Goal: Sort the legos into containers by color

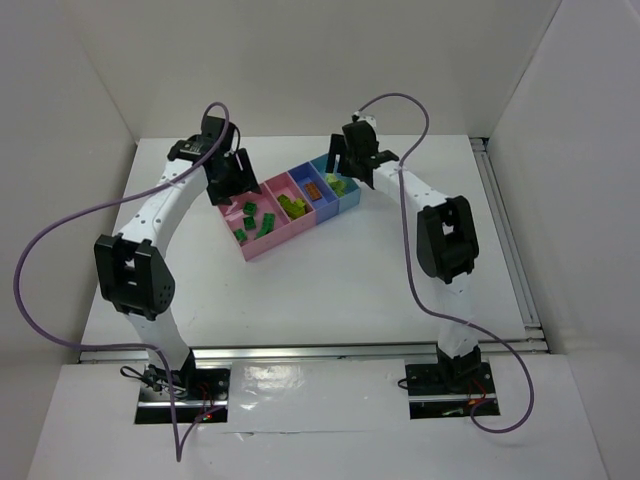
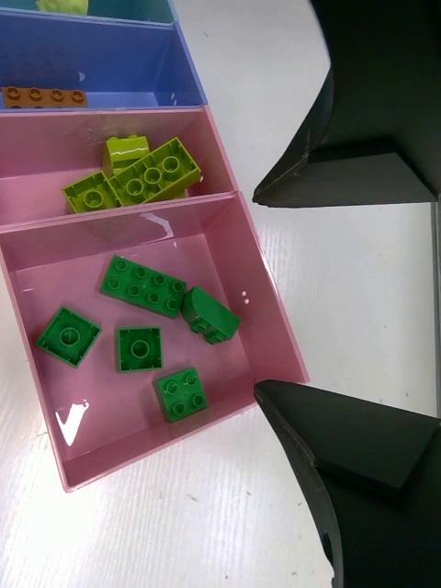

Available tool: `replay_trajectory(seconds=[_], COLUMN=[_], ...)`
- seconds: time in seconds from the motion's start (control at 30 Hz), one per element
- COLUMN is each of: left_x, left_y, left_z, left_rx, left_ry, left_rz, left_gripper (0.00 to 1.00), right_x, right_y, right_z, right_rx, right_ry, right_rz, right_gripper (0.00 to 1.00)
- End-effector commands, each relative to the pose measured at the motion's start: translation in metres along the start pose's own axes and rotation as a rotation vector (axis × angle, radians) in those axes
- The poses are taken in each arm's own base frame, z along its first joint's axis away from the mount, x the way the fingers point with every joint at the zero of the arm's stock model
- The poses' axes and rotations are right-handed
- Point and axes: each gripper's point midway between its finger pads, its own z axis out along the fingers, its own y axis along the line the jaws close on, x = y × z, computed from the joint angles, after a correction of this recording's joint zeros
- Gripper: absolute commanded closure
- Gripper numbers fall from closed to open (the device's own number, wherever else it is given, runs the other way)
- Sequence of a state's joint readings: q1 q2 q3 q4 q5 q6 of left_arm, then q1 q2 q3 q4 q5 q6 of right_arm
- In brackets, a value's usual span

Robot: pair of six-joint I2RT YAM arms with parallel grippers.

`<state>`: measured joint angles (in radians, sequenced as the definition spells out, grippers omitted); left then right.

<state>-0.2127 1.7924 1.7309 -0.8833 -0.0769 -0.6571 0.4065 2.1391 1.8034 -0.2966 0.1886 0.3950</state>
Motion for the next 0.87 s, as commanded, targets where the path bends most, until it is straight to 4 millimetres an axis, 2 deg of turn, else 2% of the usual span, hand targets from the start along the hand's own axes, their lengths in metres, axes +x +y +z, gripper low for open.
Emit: replay_trajectory(seconds=[0.0, 0.07, 0.1, 0.13, 0.17, 0.2, 0.23, 0.27, 0.3, 0.33, 0.37, 0.4, 0.43, 0.47, 0.5, 0.53, 0.57, 0.6, 0.67, 0.7, 0.83], left_x=[-0.015, -0.013, -0.014, -0.013, -0.013, -0.015, -0.015, -0.016, -0.017, -0.014, -0.015, -0.015, -0.011, -0.013, -0.01, -0.011, -0.01, -0.01, -0.009, -0.007, -0.008], left_y=[0.006, 0.013, 0.012, 0.017, 0.017, 0.021, 0.027, 0.026, 0.031, 0.033, 0.033, 0.037, 0.039, 0.038, 0.04, 0.038, 0.038, 0.036, 0.035, 0.036, 0.034], left_z=[-0.026, -0.026, -0.03, -0.028, -0.028, -0.028, -0.025, -0.029, -0.026, -0.027, -0.031, -0.028, -0.028, -0.028, -0.03, -0.031, -0.028, -0.032, -0.034, -0.036, -0.046], left_rx=[0.016, 0.008, 0.012, 0.003, 0.003, -0.002, -0.014, -0.008, -0.016, -0.018, -0.013, -0.019, -0.023, -0.018, -0.019, -0.003, -0.003, 0.012, 0.024, 0.025, 0.055], left_ry=[-0.075, -0.071, -0.079, -0.074, -0.074, -0.076, -0.07, -0.079, -0.079, -0.075, -0.085, -0.084, -0.078, -0.086, -0.084, -0.094, -0.094, -0.098, -0.1, -0.101, -0.13], left_rz=[0.007, 0.0, -0.001, 0.003, 0.003, 0.006, -0.004, -0.004, -0.004, -0.004, -0.004, -0.003, -0.002, -0.003, 0.007, 0.006, 0.006, 0.017, 0.018, 0.018, 0.027], left_gripper=[0.21, 0.21, 0.21, 0.21, 0.21, 0.21, 0.21, 0.21, 0.21, 0.21, 0.21, 0.21, 0.21, 0.21, 0.21, 0.23, 0.23, 0.23, 0.23, 0.23, 0.23], right_x=[-0.035, -0.049, -0.062, -0.064, -0.047, -0.047, -0.054, -0.032, -0.025, -0.009, -0.009, -0.009, 0.007, 0.003, 0.02, 0.02, 0.024, 0.037, 0.045, 0.056, 0.073], right_y=[0.009, -0.001, -0.003, -0.009, -0.022, -0.036, -0.05, -0.076, -0.092, -0.115, -0.125, -0.139, -0.154, -0.156, -0.166, -0.17, -0.177, -0.184, -0.185, -0.19, -0.187], right_z=[-0.01, -0.025, -0.045, -0.052, -0.053, -0.061, -0.078, -0.084, -0.094, -0.115, -0.125, -0.149, -0.156, -0.166, -0.175, -0.188, -0.194, -0.198, -0.208, -0.21, -0.209], right_rx=[0.003, 0.048, 0.051, 0.072, 0.115, 0.177, 0.217, 0.333, 0.407, 0.503, 0.545, 0.605, 0.652, 0.66, 0.698, 0.702, 0.716, 0.732, 0.708, 0.718, 0.642], right_ry=[-0.064, -0.126, -0.17, -0.186, -0.167, -0.188, -0.211, -0.188, -0.184, -0.165, -0.199, -0.22, -0.198, -0.214, -0.18, -0.191, -0.183, -0.156, -0.145, -0.129, -0.077], right_rz=[0.043, 0.054, 0.065, 0.068, 0.07, 0.071, 0.093, 0.099, 0.122, 0.185, 0.212, 0.22, 0.214, 0.229, 0.218, 0.22, 0.22, 0.202, 0.204, 0.193, 0.185], right_gripper=[0.14, 0.14, 0.14, 0.14, 0.13, 0.1, 0.08, 0.05, 0.02, 0.0, 0.0, 0.0, 0.0, 0.0, 0.0, 0.0, 0.0, 0.0, 0.0, 0.0, 0.0])
